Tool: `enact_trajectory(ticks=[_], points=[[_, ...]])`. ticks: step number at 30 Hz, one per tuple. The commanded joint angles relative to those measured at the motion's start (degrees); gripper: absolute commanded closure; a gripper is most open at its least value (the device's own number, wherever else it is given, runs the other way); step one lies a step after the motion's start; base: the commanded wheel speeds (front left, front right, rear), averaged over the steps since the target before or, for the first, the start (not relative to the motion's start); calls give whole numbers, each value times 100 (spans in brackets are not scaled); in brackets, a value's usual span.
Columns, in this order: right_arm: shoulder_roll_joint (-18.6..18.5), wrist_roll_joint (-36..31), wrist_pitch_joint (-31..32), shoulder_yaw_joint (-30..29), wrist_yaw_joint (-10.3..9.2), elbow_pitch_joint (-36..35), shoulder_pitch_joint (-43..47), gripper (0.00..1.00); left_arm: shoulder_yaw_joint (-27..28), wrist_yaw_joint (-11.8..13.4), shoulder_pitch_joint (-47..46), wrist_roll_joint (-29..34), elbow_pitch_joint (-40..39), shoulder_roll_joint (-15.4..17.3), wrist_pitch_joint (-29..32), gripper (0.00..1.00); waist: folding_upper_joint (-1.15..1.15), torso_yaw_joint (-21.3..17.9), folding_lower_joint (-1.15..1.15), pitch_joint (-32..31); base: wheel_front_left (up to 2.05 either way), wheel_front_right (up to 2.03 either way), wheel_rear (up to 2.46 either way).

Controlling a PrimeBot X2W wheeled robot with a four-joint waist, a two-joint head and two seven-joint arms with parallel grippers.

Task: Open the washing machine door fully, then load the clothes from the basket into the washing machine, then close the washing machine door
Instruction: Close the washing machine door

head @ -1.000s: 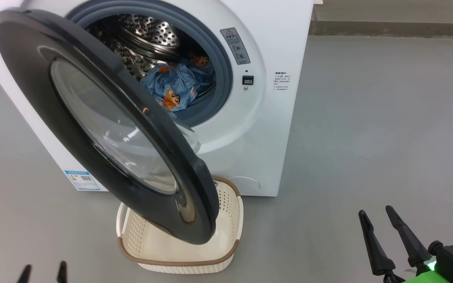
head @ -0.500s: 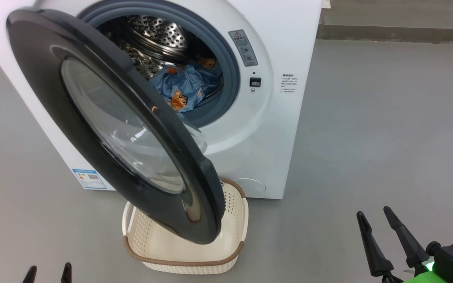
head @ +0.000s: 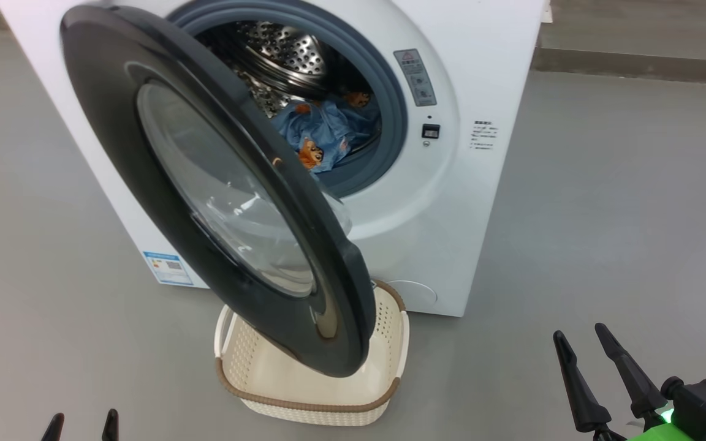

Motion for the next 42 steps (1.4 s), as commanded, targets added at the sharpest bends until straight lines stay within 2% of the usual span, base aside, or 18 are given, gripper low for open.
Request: enact_trajectory(ticks=[1,16,18,19,20,29,42], points=[[-127,23,-46,116,42,-114,-201,0,192,4,-106,48,-176,63,-79,0,0,79,0,-5,0,0,0],[-98,109,-46,407,42,331,-884,0,20,4,-199,65,-306,-76,-79,0,0,773,0,91,0,0,0],[-92,115,-46,426,42,427,-1022,65,-20,4,-228,61,-319,-95,-79,0,0,883,0,129,0,0,0],[-88,113,-46,440,42,466,-1092,87,-37,4,-243,57,-322,-106,-79,0,0,939,0,144,0,0,0],[-78,116,-46,453,42,487,-1160,100,-59,4,-259,56,-319,-114,-79,0,0,991,0,156,0,0,0],[56,0,-46,509,42,251,-1622,100,-101,4,-284,39,-304,-184,-79,0,0,1309,0,147,0,0,0],[155,-298,-46,979,42,-802,-1961,100,-29,4,-248,17,-353,-203,-79,0,0,1331,0,78,0,0,0]])
